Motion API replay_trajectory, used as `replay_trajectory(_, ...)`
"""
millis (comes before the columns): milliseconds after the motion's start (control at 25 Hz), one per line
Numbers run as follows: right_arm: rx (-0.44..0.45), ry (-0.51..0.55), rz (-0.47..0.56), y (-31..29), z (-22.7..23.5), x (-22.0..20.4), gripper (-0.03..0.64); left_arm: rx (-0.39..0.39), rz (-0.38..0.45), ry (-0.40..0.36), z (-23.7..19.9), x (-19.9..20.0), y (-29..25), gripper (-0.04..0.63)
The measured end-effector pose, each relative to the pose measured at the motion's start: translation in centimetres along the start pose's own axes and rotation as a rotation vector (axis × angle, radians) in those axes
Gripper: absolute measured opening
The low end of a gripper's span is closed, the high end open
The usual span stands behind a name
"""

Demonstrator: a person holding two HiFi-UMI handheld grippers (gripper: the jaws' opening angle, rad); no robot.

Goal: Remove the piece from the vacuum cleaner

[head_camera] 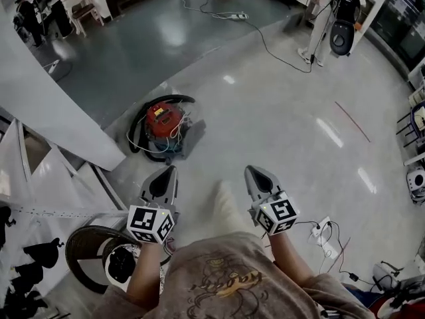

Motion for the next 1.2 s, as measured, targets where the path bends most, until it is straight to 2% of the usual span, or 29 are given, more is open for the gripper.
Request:
replay_trajectory(240, 0.094, 0.065, -0.039, -7.2, 6.3, 5.1, 0.000, 0.050, 0.000, 0.047, -2.5, 4.4, -7.5, 0.000)
replay_trajectory(480, 0.194, 0.080, -0.069, -12.4, 11.0, 8.3, 0.000, 0.120, 0.005, 0.072, -3.8, 8.1, -13.2, 0.000)
replay_trajectory(840, 0.334, 0.107, -0.108, -19.1, 10.3, 10.3, 0.000, 0.208, 0.009, 0.149, -6.9, 9.3, -15.2, 0.000)
replay_trajectory(1200, 0.336, 0.116, -0.077, -23.0, 9.9, 13.3, 0.000, 0.211, 0.034, 0.145, -10.7, 11.2, -16.5, 0.000)
Point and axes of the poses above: the fingertips, and each gripper's own axes: y backward along the fingers, z to its right, x out of its top, the point moved 4 cm from there along y, backward along the fingers, and after that the axes turned 14 degrees about -z, right-handed, at the moved point
